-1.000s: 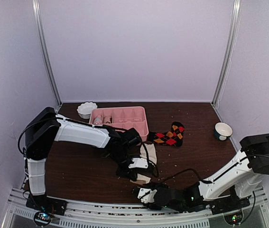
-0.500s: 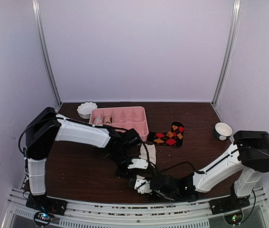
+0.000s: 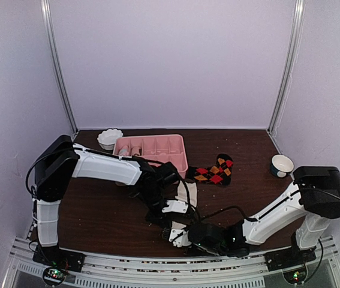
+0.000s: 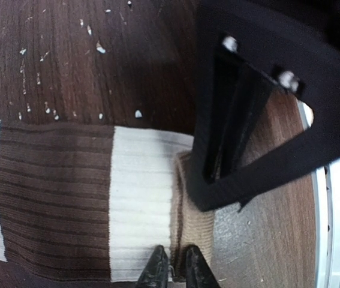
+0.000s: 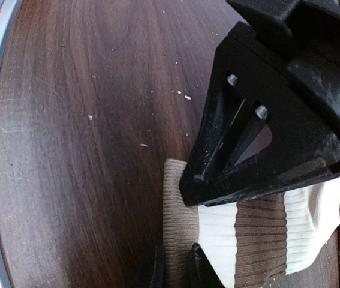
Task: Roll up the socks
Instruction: Roll the sock.
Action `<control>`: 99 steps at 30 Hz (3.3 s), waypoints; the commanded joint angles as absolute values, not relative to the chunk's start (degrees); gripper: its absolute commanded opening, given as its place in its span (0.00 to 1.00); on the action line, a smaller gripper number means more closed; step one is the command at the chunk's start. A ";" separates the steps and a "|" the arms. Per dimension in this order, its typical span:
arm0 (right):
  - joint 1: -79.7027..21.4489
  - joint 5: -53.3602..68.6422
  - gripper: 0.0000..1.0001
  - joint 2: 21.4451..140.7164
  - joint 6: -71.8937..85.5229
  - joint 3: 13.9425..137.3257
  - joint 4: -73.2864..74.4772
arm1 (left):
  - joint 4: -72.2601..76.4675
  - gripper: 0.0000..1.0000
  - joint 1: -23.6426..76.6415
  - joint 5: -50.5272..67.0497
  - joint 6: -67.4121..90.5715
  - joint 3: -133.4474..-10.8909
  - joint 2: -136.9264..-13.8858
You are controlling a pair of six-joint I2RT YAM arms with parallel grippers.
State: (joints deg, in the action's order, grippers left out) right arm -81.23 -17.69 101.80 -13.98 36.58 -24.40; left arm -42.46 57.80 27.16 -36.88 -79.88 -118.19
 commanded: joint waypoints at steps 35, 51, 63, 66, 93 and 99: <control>-63.96 23.57 0.00 109.14 31.44 23.19 -39.64 | -23.36 0.33 60.47 23.13 -45.17 -64.01 -105.63; -63.83 24.96 0.00 109.02 31.68 24.50 -37.78 | -20.98 0.29 61.20 19.16 -46.87 -64.37 -108.24; -63.74 23.19 0.26 107.95 34.44 22.27 -43.13 | -29.17 0.00 61.28 14.49 -46.27 -68.67 -112.03; -63.80 19.43 0.38 105.66 34.41 20.16 -45.01 | -33.57 0.00 60.64 16.70 -45.28 -70.56 -112.90; -88.56 -36.34 0.74 82.30 11.55 12.53 -35.36 | -62.25 0.00 55.79 37.01 -37.46 -92.27 -128.53; -94.28 -34.45 0.58 92.80 1.55 18.89 -41.57 | -64.94 0.00 54.01 39.49 -36.37 -95.08 -131.35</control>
State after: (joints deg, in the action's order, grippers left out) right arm -92.27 -36.62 88.47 11.49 14.63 -34.48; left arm -61.14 55.66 37.80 -37.76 -92.75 -128.27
